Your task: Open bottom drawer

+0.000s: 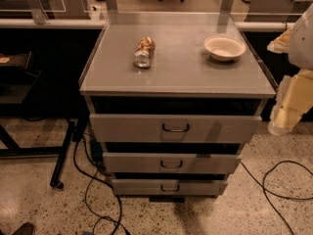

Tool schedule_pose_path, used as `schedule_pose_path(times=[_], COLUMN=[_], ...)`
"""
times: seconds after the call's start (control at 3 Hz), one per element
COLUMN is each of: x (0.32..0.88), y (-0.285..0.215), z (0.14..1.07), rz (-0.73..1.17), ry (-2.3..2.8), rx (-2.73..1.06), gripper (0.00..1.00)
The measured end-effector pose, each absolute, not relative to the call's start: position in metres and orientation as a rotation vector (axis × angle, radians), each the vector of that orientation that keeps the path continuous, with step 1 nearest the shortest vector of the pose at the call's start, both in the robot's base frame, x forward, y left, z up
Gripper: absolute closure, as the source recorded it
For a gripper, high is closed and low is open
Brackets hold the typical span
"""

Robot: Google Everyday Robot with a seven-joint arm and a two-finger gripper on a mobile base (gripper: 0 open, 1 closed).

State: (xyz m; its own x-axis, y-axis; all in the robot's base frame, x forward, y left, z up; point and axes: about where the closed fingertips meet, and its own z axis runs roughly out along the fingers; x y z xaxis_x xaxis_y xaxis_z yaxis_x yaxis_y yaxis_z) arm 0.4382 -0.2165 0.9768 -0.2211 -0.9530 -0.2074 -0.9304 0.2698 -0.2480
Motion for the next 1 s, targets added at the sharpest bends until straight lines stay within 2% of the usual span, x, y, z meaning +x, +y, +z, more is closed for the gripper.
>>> schedule_pose_path(times=[0.33,1.0], x=[0.438,0.442], y=[-0.216,-0.188], z=[0.977,0.899], rz=[-0.101,0.024], ry=[2.230,2.233], rx=[-1.723,-1.764], gripper=[0.00,0.00])
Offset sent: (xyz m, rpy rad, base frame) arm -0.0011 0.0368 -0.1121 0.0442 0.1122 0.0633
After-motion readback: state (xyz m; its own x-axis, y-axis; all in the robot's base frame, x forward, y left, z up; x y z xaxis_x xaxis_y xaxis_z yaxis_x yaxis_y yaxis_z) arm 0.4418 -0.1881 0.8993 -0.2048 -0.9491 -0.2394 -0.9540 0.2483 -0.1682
